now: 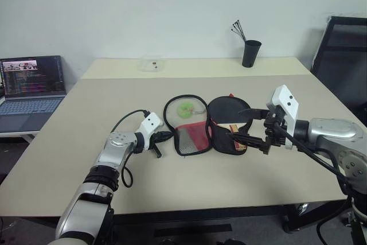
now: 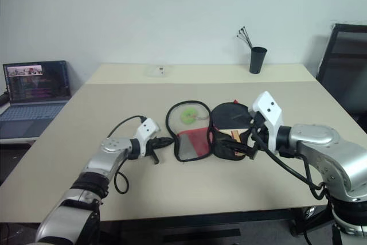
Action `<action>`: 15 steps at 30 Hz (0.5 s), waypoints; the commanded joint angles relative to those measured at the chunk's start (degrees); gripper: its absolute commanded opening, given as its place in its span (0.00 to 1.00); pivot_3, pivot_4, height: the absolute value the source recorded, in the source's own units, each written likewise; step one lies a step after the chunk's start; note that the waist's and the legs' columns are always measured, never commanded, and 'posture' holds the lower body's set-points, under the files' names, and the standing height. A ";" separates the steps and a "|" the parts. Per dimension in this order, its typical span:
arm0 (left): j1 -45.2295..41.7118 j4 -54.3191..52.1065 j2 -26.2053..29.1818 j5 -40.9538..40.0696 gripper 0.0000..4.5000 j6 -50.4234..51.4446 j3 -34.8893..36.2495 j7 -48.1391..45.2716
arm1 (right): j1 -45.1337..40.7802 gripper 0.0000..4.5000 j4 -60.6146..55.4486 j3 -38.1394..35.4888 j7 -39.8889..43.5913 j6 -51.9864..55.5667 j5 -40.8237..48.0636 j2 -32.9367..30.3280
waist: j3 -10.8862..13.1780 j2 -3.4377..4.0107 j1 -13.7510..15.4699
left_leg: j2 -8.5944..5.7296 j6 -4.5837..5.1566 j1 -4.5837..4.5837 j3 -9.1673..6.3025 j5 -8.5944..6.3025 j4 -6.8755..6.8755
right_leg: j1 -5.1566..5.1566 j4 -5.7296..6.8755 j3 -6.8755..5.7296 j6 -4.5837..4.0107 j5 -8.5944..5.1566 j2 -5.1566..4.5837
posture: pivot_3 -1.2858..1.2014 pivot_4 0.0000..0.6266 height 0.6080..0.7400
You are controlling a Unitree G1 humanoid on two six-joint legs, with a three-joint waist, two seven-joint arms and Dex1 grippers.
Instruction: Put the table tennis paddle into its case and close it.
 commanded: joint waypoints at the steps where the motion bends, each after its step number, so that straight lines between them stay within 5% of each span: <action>1: -3.05 3.75 -2.51 0.65 0.00 -1.75 0.15 1.20 | -0.32 1.00 -1.79 -0.85 -0.46 -1.49 1.04 -0.65 | 0.00 0.00 0.09 | -0.01 0.00 0.01 0.00 0.00 0.03 | 0.03 0.01 -0.02 0.00 0.00 -0.01 | 0.52 0.24 1.00; 15: -12.00 1.60 -8.56 -2.09 0.00 -4.13 2.02 -0.95 | 0.99 1.00 -1.64 -3.06 -0.80 -2.34 2.43 -3.44 | 0.06 -0.14 0.90 | -0.05 0.00 -0.10 -0.02 0.00 0.10 | 0.08 -0.05 -0.24 0.00 0.00 -0.02 | 0.52 0.24 1.00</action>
